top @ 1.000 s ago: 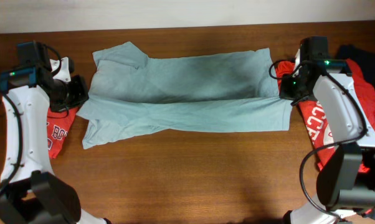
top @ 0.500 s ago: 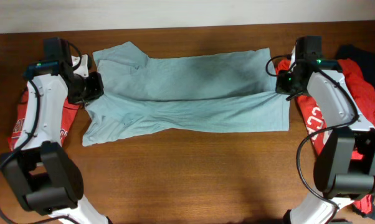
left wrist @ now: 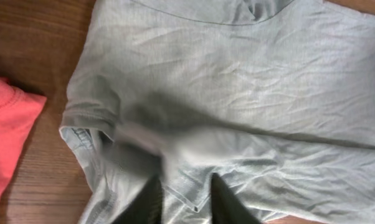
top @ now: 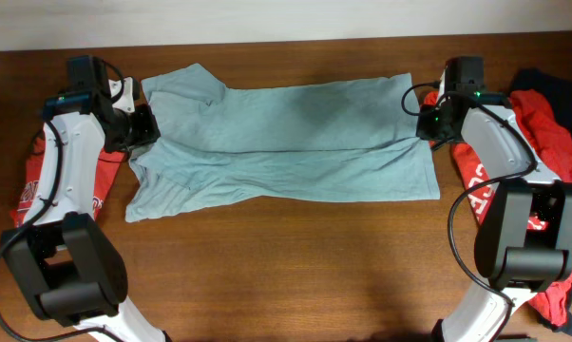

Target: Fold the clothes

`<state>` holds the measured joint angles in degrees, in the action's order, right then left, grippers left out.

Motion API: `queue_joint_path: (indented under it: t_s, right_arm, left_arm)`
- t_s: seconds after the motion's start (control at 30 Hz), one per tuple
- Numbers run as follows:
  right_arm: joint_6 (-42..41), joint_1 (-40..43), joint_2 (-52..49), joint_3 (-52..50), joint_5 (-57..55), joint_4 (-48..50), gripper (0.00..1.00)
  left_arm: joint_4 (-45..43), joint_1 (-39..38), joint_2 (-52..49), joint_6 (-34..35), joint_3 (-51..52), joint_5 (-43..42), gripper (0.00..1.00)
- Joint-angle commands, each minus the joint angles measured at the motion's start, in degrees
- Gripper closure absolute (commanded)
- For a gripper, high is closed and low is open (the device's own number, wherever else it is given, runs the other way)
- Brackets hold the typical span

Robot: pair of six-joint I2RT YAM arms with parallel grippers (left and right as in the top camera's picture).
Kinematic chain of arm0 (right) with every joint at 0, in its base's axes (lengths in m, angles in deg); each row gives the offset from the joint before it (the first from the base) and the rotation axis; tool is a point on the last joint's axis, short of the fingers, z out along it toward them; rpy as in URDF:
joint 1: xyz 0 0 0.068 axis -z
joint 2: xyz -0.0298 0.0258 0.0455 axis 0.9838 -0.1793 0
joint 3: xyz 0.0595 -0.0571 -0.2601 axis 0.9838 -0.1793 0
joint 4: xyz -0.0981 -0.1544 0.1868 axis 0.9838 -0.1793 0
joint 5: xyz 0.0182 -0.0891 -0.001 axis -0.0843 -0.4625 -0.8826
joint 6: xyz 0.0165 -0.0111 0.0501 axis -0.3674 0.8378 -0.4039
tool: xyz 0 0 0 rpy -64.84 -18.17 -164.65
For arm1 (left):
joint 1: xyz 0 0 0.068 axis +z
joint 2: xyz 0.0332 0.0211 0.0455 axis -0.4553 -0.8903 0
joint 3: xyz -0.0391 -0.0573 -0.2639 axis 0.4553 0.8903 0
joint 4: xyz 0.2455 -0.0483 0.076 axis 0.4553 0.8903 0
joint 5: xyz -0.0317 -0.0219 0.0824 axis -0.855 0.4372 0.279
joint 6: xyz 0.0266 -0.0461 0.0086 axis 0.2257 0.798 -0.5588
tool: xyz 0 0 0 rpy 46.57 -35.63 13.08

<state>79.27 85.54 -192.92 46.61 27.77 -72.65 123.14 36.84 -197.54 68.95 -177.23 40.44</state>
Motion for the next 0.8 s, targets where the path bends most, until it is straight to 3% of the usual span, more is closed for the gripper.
queue_joint_path:
  t_s: [0.0, 0.27, 0.4, 0.77]
  right_arm:
    - [-0.4, 0.2, -0.9, 0.9, -0.7, -0.1, 0.65]
    - [-0.3, 0.2, -0.9, 0.8, -0.5, -4.7, 0.64]
    - [-0.3, 0.2, -0.9, 0.7, 0.0, -8.3, 0.64]
    - [1.4, 0.1, -1.0, -7.6, 6.2, -0.3, 0.63]
  left_arm:
    - [-0.7, 0.0, -1.2, 0.0, 0.0, 0.4, 0.66]
    - [5.2, 0.0, -1.3, 0.0, 0.3, 3.2, 0.67]
    - [6.4, 0.0, -1.3, -0.2, 3.9, 3.4, 0.76]
    - [-14.6, 0.0, -1.3, -0.4, 23.3, 3.3, 0.77]
